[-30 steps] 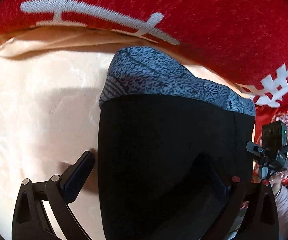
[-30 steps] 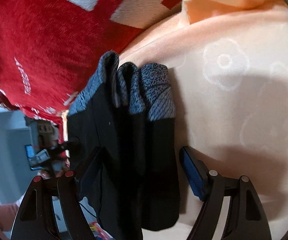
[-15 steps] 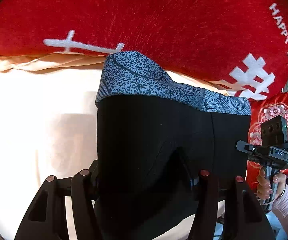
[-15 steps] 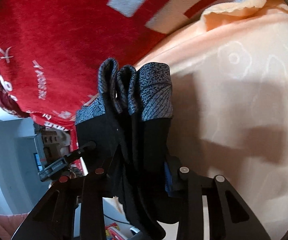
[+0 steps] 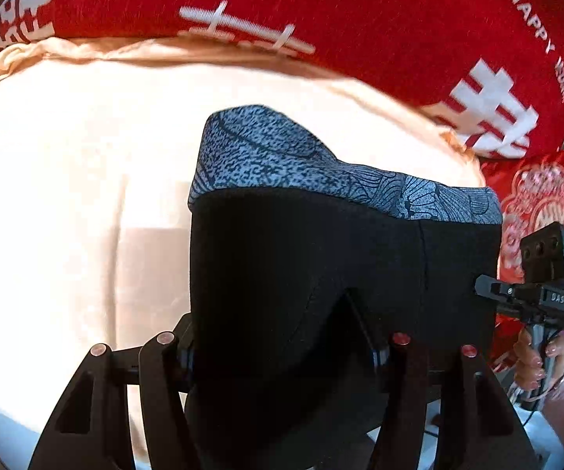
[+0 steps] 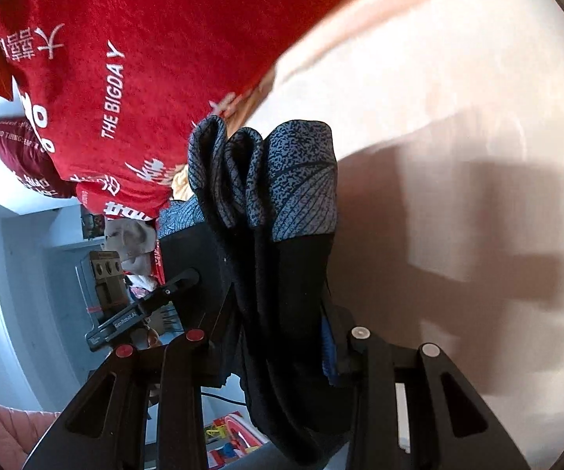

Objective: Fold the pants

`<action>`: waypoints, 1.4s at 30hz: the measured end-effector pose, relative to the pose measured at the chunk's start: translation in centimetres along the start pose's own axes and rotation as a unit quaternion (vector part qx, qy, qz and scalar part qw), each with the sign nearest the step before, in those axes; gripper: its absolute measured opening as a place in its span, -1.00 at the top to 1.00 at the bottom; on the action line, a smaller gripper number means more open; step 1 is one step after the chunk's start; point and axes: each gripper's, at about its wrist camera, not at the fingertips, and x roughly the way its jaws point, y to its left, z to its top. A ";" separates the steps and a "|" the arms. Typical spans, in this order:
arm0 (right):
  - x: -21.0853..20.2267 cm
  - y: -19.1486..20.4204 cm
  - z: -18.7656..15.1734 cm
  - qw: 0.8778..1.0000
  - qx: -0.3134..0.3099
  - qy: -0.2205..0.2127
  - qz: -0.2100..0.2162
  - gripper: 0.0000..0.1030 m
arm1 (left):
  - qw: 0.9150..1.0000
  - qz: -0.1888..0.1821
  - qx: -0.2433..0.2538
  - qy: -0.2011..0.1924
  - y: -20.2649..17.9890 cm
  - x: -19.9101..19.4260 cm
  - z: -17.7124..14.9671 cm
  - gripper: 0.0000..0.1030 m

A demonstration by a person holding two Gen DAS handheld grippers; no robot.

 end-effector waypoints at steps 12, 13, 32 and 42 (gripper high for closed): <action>2.3 -2.6 -1.8 0.990 0.029 -0.028 -0.137 -0.18 | 0.998 0.059 0.031 -0.012 1.8 1.9 -0.7 -0.84; 2.2 -2.1 -1.9 0.988 0.027 -0.032 -0.150 -0.22 | 0.997 0.068 0.034 -0.012 1.7 1.8 -0.8 -0.84; -1.0 10.4 -11.8 0.946 -0.015 -0.094 -0.310 -0.99 | 0.982 0.134 0.136 -0.009 -6.1 -8.1 -6.9 -0.99; -0.8 14.4 -15.2 0.920 -0.029 -0.090 -0.381 -1.00 | 0.967 0.187 0.172 0.015 -8.6 -9.7 -8.8 -0.99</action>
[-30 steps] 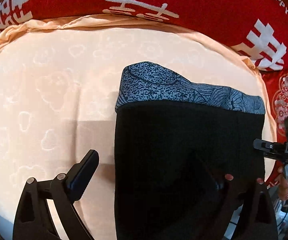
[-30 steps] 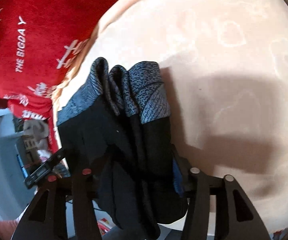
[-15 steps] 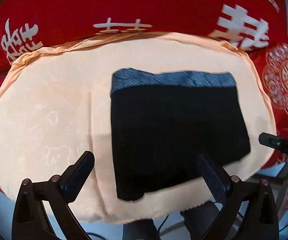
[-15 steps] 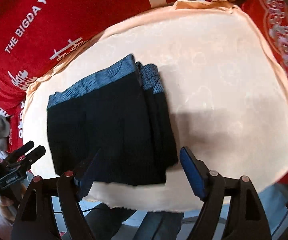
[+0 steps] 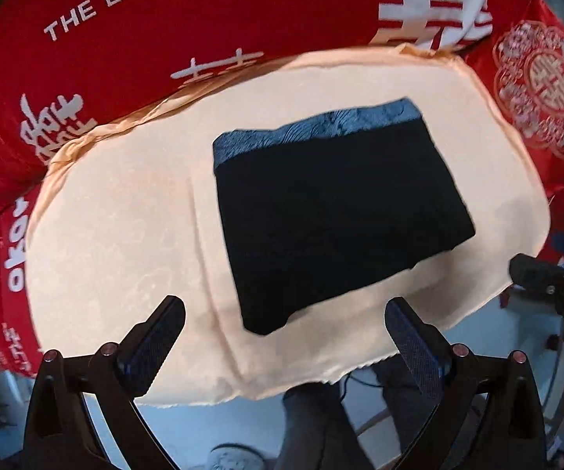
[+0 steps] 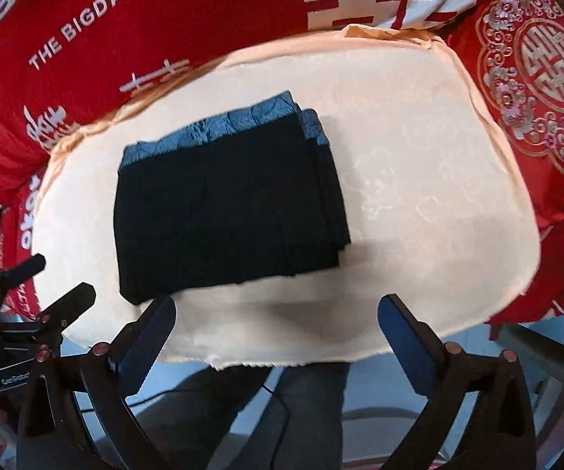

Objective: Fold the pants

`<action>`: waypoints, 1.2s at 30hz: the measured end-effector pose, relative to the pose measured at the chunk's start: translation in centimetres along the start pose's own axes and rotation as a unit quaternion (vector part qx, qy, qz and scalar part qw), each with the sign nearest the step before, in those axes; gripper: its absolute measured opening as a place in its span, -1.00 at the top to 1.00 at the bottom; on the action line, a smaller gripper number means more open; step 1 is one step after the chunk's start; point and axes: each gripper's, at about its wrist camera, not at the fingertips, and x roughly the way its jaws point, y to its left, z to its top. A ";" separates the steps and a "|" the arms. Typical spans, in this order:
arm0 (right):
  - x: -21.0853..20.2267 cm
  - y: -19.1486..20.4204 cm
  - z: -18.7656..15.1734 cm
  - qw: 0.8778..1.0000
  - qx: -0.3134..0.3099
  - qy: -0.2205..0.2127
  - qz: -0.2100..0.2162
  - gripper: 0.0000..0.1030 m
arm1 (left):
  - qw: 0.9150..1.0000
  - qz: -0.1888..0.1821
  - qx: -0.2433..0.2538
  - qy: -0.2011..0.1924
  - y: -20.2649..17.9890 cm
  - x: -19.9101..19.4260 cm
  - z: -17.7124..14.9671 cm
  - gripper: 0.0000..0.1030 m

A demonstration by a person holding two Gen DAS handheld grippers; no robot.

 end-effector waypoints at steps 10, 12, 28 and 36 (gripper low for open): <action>-1.1 0.7 -1.5 0.999 -0.009 0.014 -0.038 -1.00 | 1.000 0.006 0.020 -0.004 -1.1 -1.5 -0.4 -0.99; -1.1 0.9 -1.4 0.999 -0.013 0.016 -0.037 -1.00 | 1.000 0.008 0.029 -0.008 -1.4 -1.7 -0.3 -0.99; -1.1 1.5 -0.8 0.998 -0.020 0.031 -0.042 -1.00 | 1.000 -0.001 0.001 0.009 -0.7 -1.5 0.0 -0.99; -1.3 1.6 -0.9 0.998 -0.022 0.028 -0.045 -1.00 | 1.000 0.001 0.008 0.004 -1.0 -1.4 -0.1 -0.99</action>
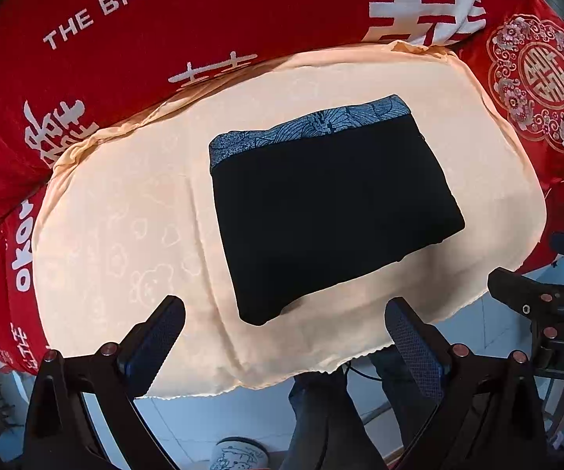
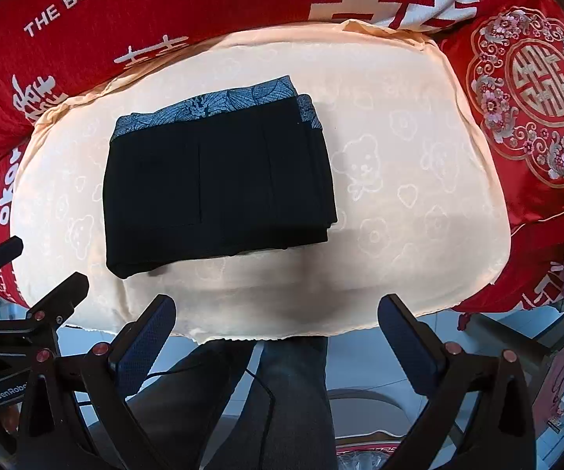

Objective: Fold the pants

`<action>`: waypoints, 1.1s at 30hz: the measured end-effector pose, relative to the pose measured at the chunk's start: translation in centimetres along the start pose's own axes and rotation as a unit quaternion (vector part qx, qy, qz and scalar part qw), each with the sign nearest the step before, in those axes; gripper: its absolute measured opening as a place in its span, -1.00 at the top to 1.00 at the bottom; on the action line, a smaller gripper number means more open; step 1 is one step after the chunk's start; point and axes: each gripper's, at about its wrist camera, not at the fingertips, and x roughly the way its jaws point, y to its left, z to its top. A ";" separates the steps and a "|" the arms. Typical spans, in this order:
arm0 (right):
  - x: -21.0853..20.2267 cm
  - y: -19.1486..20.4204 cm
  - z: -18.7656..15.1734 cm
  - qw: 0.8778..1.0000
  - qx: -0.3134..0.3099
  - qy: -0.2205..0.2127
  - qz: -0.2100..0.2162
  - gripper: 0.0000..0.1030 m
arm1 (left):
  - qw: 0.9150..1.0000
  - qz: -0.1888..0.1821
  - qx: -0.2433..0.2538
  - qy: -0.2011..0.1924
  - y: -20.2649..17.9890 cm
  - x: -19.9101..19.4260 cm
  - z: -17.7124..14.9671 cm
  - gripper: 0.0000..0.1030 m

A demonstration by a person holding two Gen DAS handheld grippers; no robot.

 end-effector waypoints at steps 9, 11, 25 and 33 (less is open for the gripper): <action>0.0 0.0 -0.1 1.000 -0.001 0.002 -0.001 -1.00 | 1.000 -0.001 0.002 0.008 -0.4 0.4 -0.2 -0.99; 0.0 -0.1 -0.1 1.000 0.000 0.002 -0.002 -1.00 | 1.000 -0.001 0.002 0.007 -0.4 0.4 -0.2 -0.99; 0.5 0.0 0.1 1.000 -0.003 0.007 -0.006 -1.00 | 1.000 -0.010 -0.007 0.012 -0.1 0.9 -0.2 -0.99; 0.4 0.1 0.5 1.000 -0.007 0.009 -0.009 -1.00 | 1.000 -0.019 -0.009 0.006 0.2 0.7 0.0 -0.99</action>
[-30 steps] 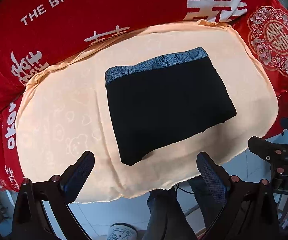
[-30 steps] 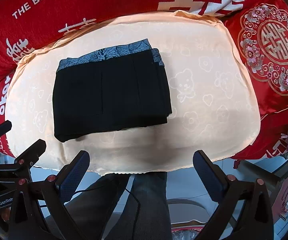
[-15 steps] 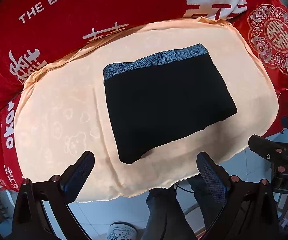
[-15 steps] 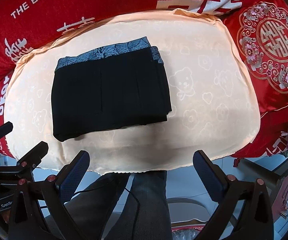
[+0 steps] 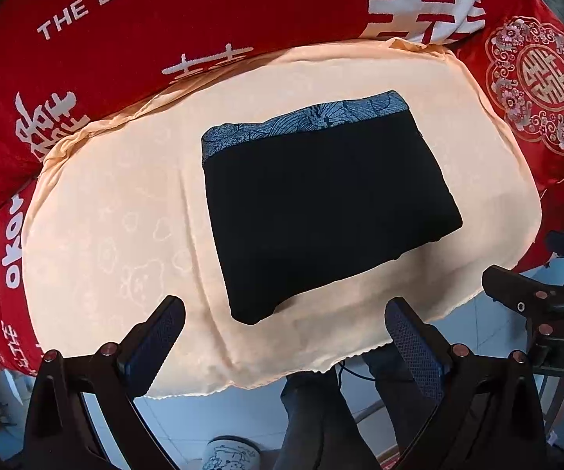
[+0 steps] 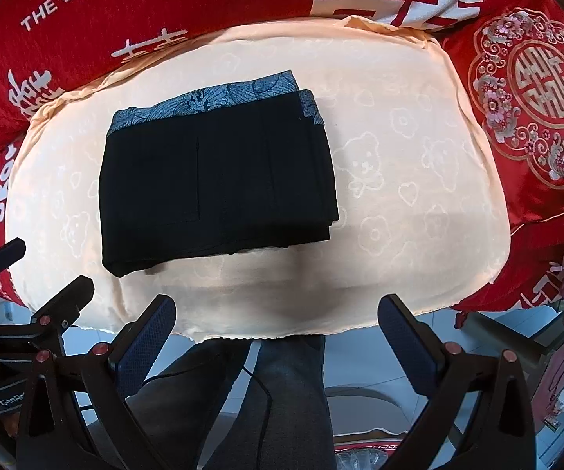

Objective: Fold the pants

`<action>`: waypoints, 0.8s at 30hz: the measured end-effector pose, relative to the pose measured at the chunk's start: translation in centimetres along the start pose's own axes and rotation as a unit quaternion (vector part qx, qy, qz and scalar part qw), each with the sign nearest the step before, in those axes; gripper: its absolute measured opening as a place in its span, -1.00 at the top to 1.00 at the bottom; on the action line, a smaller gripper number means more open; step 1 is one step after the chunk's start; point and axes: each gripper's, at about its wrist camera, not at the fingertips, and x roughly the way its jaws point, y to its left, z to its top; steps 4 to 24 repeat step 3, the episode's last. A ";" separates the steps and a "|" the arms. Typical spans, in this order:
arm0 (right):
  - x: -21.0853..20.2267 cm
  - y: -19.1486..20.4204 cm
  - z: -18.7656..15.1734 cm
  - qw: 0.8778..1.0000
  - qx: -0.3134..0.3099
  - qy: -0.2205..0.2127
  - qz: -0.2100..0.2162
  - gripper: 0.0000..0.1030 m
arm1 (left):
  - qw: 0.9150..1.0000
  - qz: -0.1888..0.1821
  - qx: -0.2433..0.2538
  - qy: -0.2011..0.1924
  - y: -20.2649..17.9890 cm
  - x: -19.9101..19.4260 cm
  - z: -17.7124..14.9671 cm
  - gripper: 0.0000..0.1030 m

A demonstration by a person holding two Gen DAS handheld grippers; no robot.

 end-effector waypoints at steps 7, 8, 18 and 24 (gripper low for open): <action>-0.1 -0.1 0.2 1.000 0.003 -0.001 0.000 -1.00 | 1.000 0.001 -0.001 -0.001 0.0 -0.1 0.1 -0.99; -0.1 -0.1 0.2 1.000 0.003 -0.001 0.000 -1.00 | 1.000 0.001 -0.001 -0.001 0.0 -0.1 0.1 -0.99; -0.1 -0.1 0.2 1.000 0.003 -0.001 0.000 -1.00 | 1.000 0.001 -0.001 -0.001 0.0 -0.1 0.1 -0.99; -0.1 -0.1 0.2 1.000 0.003 -0.001 0.000 -1.00 | 1.000 0.001 -0.001 -0.001 0.0 -0.1 0.1 -0.99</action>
